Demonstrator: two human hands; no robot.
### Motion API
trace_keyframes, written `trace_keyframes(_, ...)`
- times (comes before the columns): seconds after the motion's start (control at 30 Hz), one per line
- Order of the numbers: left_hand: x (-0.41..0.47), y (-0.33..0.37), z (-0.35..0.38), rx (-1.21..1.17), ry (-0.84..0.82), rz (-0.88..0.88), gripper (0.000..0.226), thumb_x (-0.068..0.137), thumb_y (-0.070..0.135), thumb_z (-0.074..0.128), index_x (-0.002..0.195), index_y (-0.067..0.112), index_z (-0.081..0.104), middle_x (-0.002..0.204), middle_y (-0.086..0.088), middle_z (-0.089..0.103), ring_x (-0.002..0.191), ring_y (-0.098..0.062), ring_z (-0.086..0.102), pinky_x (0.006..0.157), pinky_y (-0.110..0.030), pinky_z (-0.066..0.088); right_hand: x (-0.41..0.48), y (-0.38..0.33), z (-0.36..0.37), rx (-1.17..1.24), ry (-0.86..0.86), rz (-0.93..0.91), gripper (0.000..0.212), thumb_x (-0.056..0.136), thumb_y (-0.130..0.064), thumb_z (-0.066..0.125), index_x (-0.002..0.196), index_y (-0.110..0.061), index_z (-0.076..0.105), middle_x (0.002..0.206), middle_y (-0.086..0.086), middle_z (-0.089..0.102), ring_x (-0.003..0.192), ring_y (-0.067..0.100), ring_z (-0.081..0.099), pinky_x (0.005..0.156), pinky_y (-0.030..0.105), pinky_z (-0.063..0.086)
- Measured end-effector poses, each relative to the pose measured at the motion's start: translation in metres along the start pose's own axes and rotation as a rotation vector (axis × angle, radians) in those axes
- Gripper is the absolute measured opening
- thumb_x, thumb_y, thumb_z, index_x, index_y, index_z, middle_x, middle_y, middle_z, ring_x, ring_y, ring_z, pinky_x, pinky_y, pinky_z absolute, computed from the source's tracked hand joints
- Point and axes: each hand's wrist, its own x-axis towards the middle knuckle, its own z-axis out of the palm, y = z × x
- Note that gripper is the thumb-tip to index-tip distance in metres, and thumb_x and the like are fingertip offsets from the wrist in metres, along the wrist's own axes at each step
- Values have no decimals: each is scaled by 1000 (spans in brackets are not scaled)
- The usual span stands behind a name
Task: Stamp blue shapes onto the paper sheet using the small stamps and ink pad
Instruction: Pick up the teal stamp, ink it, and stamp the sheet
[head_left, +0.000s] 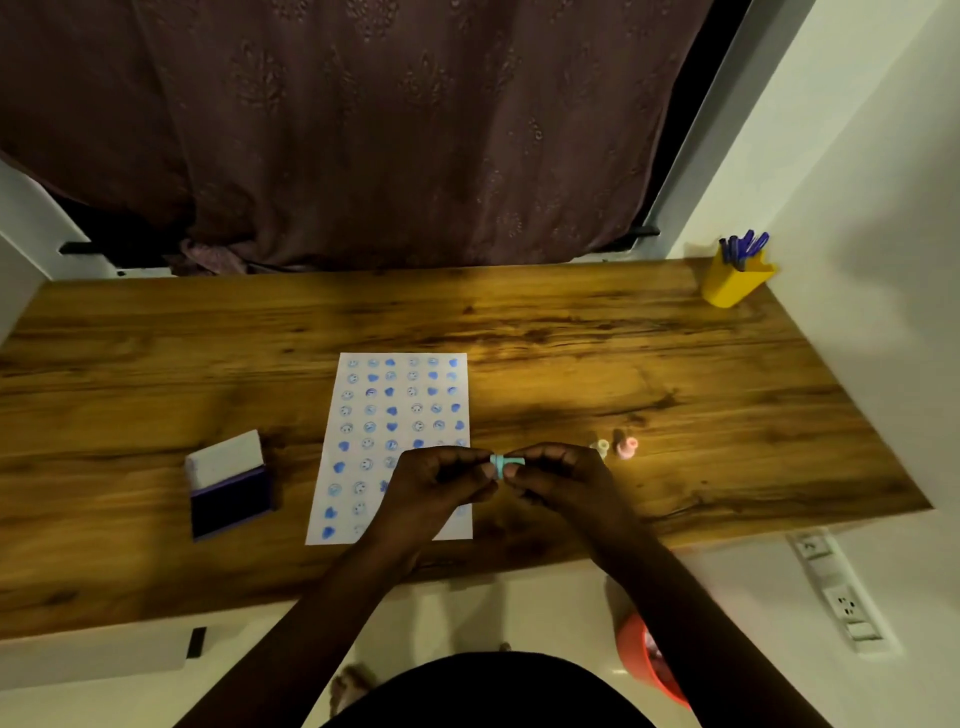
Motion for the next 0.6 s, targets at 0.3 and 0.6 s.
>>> trace_keyframes(0.3, 13, -12, 25, 153, 23, 53, 28, 81, -2, 81, 107, 9, 81, 103, -11, 83, 101, -28, 78, 96, -47, 61, 7, 9, -30, 23, -32, 95, 23, 90, -27, 78, 97, -6, 80, 84, 12, 76, 76, 19, 70, 68, 29, 55)
trace_keyframes(0.6, 32, -23, 52, 277, 173, -26, 40, 82, 9, 83, 121, 18, 74, 112, 4, 79, 103, -2, 73, 95, -28, 59, 73, 5, -78, -684, 104, -148, 13, 83, -28, 84, 94, -22, 78, 77, -19, 73, 72, -12, 66, 66, 9, 50)
